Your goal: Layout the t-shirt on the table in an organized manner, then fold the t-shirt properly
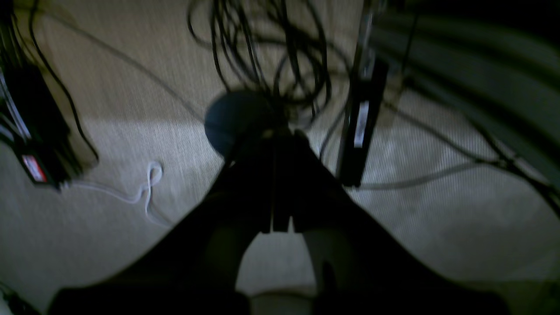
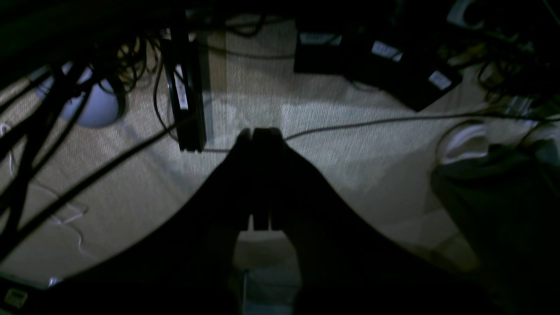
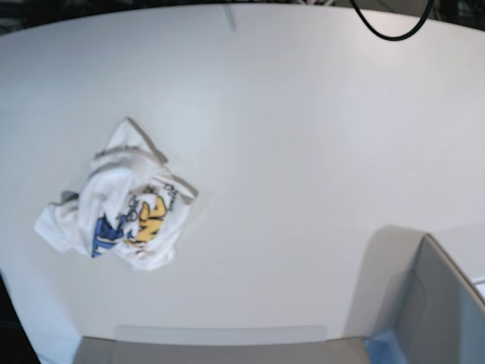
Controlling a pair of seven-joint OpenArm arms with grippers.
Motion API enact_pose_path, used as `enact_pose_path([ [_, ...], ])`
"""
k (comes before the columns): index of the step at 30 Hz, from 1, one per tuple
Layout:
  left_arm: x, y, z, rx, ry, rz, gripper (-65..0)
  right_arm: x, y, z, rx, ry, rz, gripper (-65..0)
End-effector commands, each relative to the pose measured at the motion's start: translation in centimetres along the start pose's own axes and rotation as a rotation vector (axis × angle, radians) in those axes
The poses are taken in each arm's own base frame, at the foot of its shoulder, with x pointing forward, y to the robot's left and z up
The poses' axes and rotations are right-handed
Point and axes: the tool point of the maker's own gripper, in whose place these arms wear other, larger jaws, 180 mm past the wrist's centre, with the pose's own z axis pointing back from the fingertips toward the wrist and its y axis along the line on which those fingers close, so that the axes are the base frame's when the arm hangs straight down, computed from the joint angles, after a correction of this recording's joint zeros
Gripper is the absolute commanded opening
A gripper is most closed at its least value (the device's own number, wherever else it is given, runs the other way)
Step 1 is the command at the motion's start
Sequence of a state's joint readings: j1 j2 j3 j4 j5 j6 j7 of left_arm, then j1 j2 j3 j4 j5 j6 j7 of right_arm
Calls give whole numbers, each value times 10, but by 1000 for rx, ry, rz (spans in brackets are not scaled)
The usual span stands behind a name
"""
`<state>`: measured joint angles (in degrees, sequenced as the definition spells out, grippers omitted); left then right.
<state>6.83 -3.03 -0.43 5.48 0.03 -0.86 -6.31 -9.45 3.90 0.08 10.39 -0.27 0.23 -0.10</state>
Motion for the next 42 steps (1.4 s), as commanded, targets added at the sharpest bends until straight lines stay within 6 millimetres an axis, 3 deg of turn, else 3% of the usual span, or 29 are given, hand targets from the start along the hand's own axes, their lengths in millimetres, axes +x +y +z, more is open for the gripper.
enact_pose_path([
  [1, -5, 3, 1, 7, 0, -10, -648, -6, 2, 0, 5, 8, 2, -650],
  [5, -5, 3, 1, 7, 3, -11, -648, -9, -1, 1, 1, 13, 3, -650],
  [8, -19, 3, 3, 7, 25, -14, -648, -10, -5, 1, -6, 15, 6, -650],
  [14, -54, 35, 10, 52, 68, -34, -649, -47, -28, 7, -39, 70, 13, -650],
  [23, -84, 52, 37, 74, -11, -48, -650, -85, -20, 34, -20, -3, 63, -650],
  [26, -82, 54, 51, 76, -68, -53, -650, -101, -19, 47, -13, -12, 80, -650],
  [32, -69, 59, 92, 77, -210, -68, -650, -104, -11, 84, 10, -187, 118, -650],
  [36, -50, 61, 128, 76, -315, -77, -650, -98, 4, 114, 44, -267, 130, -650],
  [42, -20, 62, 183, 69, -444, -85, -650, -71, 19, 173, 106, -408, 40, -650],
])
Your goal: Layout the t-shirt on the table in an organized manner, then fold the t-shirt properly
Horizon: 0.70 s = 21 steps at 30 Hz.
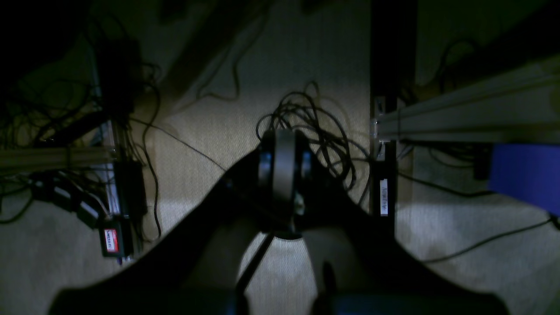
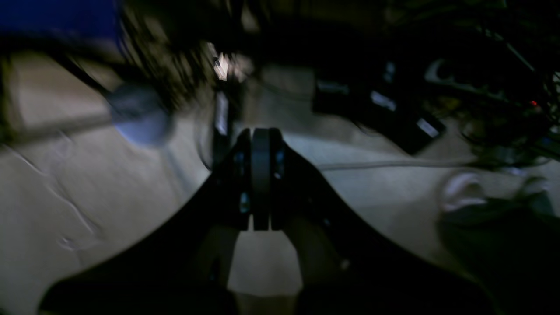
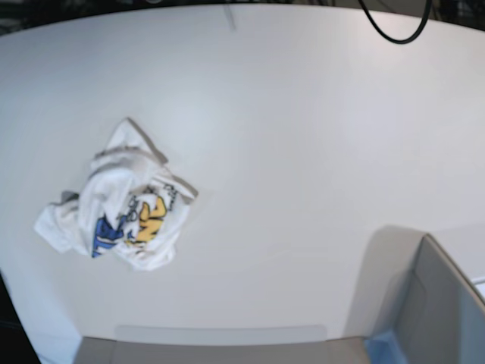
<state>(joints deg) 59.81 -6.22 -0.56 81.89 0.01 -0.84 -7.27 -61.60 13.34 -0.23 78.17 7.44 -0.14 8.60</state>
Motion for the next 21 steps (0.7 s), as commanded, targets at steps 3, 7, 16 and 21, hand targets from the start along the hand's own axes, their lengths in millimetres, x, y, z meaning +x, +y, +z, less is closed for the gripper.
enact_pose_path([
  [3, 14, 5, 20, 3, -44, -8, -650, 21, 4, 28, 25, -61, -34, -650],
  [7, 40, 26, 30, 50, -104, -15, -650, 53, 14, 52, 64, -134, -59, -650],
  [16, 153, 78, 58, 191, -389, -44, -650, 168, 14, 87, 73, -427, -27, -650],
  [21, 194, 61, 62, 148, -510, -20, -650, 197, -8, 99, 10, -503, 15, -650],
])
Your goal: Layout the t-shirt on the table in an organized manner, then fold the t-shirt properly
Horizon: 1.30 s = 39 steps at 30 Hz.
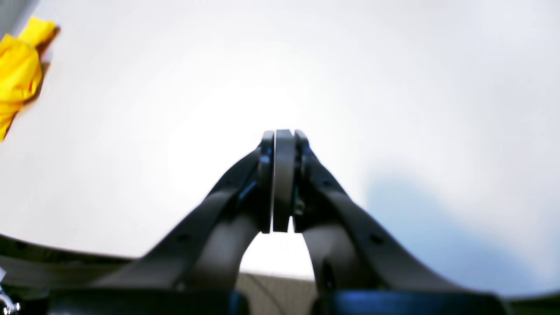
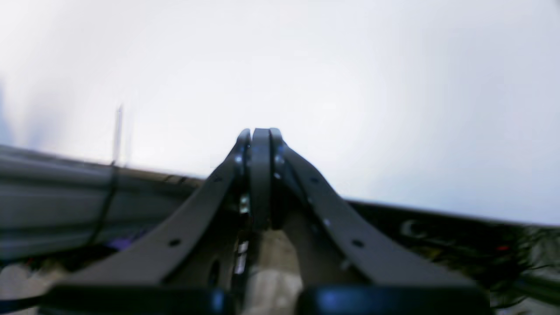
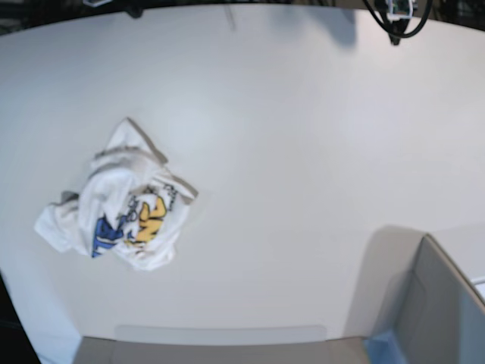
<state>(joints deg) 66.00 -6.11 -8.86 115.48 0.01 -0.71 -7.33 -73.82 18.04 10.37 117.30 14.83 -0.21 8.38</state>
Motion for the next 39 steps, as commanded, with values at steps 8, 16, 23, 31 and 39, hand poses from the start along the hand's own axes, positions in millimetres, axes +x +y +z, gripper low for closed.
enact_pose_path([
  [8, 65, -59, -36, -114, -222, 130, -650, 40, -42, -23, -86, -100, 35, -616],
  [16, 106, -110, -72, -232, -254, 205, -461, 94, -81, -60, -53, -141, -157, -497],
  [23, 157, -112, -114, -228, -313, 209, -439, 174, -104, -94, 2, -210, -226, -498],
  [31, 177, -110, -150, -219, -191, 194, -438, 180, -126, -152, 10, 62, -302, -475],
  [39, 172, -110, -150, -221, -171, 190, -438, 163, -136, -180, -54, 114, -365, -433],
])
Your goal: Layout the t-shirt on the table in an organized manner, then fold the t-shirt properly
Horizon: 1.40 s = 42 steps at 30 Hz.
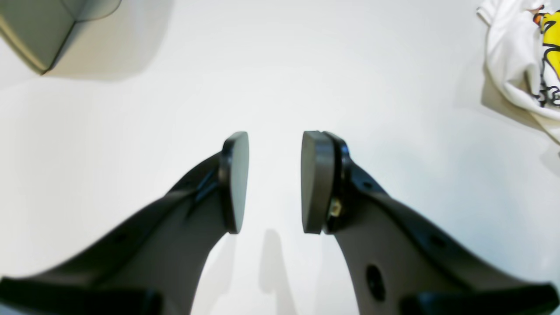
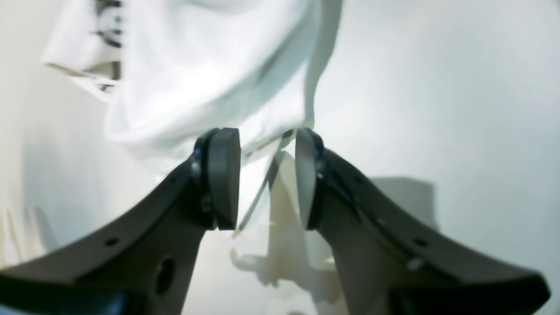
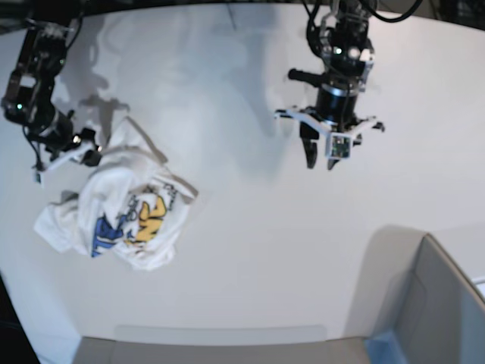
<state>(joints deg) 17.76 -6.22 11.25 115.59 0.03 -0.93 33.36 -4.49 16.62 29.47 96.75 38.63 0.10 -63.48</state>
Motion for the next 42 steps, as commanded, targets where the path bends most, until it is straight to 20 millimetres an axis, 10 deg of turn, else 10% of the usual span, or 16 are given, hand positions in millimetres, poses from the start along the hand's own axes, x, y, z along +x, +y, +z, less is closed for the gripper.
enact_pose_path([
  [1, 11, 2, 1, 9, -41, -5, -438, 16, 2, 1, 9, -43, 8, -433],
  [9, 8, -2, -1, -2, -32, -3, -437, 5, -9, -26, 15, 28, -84, -433],
  [14, 17, -46, -4, -119, -54, -19, -437, -2, -15, -28, 4, -19, -100, -433],
  [26, 9, -63, -3, -167, -37, -40, -437, 3, 12, -36, 87, -36, -37, -440],
  [34, 5, -61, -1, -168, -26, -52, -438, 24, 36, -41, 130, -55, 18, -650],
  [42, 0, -61, 0, -168, -14, -50, -438, 60, 47, 8, 123, -220, 97, -650],
])
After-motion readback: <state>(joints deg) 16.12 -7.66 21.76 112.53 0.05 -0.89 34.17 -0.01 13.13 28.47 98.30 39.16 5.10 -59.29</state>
